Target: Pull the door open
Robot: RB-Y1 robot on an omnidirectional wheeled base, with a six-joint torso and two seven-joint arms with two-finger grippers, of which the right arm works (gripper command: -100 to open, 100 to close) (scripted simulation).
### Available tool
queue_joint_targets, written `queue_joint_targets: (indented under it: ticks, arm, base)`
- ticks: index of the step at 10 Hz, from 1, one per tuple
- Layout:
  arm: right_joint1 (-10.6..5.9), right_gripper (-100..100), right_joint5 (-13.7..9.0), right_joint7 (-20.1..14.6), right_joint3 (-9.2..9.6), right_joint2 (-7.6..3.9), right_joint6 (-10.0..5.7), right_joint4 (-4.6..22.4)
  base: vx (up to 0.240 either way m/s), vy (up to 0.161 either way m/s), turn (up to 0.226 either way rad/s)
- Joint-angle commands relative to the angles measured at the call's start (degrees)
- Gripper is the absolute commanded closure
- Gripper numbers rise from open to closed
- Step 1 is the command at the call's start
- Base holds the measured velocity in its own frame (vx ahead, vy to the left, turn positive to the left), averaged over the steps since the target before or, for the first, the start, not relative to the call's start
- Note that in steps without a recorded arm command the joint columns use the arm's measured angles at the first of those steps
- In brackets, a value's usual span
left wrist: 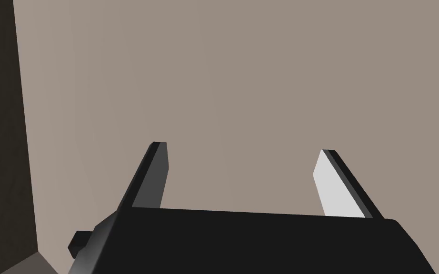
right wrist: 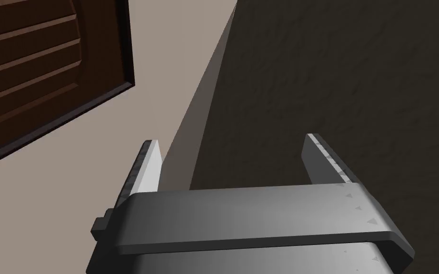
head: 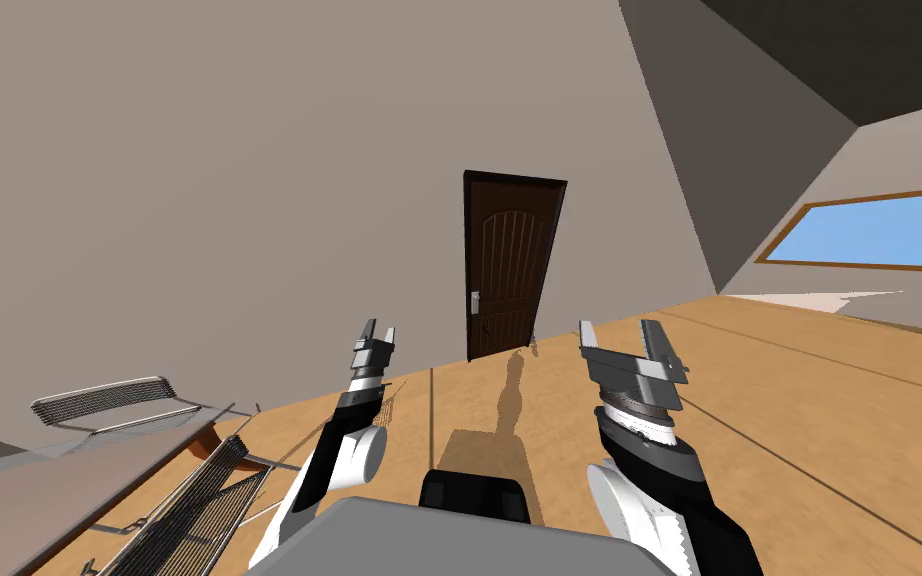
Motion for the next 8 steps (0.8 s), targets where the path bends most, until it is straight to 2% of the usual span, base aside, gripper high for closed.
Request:
queue_joint_targets:
  ticks: [1, 2, 3, 8]
  arm:
    - [-0.58, -100, -2.3, -0.8, 0.22, -0.54, -0.01, 1.5]
    - [-0.77, -100, -3.1, -1.0, 0.29, -0.71, -0.02, 2.1]
    - [-1.24, -100, -5.0, -1.6, 0.47, -1.13, -0.03, 3.3]
    - [-2.82, -100, -11.4, -3.7, 1.06, -2.43, -0.07, 7.5]
  base:
    - [0.093, 0.111, 0.207]
    - [0.100, -0.040, 0.249]
    - [0.116, -0.083, 0.245]
    - [0.094, -0.063, 0.174]
